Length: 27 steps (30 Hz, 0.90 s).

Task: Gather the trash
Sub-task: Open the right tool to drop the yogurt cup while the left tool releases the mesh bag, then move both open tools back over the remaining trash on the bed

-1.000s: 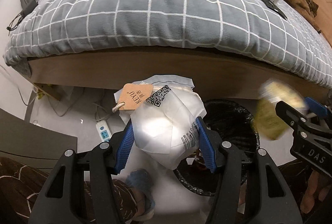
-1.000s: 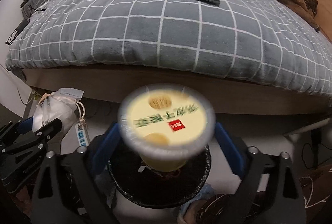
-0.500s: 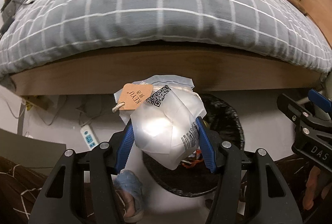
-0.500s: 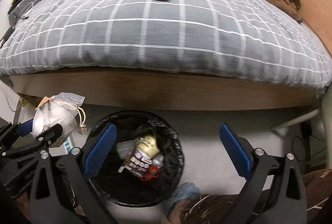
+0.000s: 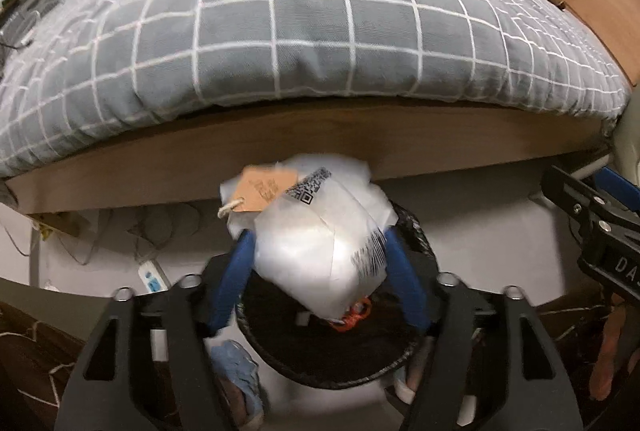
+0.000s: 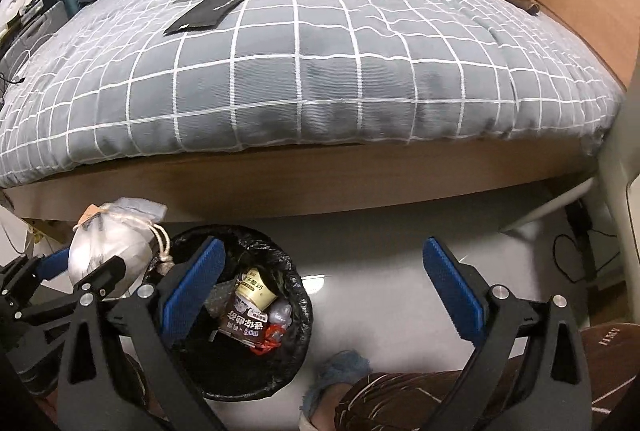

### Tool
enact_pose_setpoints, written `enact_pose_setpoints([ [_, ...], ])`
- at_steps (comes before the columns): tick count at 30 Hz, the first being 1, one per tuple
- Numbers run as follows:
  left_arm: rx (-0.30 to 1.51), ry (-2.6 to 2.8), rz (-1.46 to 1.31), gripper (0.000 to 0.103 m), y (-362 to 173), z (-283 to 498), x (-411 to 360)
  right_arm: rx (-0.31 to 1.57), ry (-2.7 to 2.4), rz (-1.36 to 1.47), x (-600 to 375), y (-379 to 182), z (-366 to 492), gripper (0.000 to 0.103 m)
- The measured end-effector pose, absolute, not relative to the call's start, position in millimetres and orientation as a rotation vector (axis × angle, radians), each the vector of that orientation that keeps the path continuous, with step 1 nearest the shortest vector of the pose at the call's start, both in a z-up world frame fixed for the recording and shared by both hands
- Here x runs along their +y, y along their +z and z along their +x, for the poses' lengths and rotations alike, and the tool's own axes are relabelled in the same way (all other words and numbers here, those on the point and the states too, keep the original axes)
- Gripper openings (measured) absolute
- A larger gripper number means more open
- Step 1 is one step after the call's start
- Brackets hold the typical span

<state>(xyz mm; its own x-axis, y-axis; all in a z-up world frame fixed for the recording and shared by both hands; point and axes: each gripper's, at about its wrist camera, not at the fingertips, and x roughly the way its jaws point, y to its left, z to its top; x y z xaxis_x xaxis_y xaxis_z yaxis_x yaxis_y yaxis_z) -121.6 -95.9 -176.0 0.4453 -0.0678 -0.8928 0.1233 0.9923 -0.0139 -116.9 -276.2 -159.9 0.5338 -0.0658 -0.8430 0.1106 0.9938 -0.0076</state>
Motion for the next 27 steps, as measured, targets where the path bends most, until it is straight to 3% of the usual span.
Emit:
enact_pose_setpoints([
  [6, 1.055, -0.081, 0.064, 0.096, -160, -117, -93, 0.959, -0.101, 0.010, -269, -150, -118, 0.095],
  [17, 0.935, -0.090, 0.011, 0.097, -110, -82, -87, 0.844, -0.123, 0.028, -287, -107, -101, 0.095],
  [27, 0.896, -0.144, 0.021, 0.097, -86, -3, -126, 0.808, -0.141, 0.085, -323, -88, -59, 0.095],
])
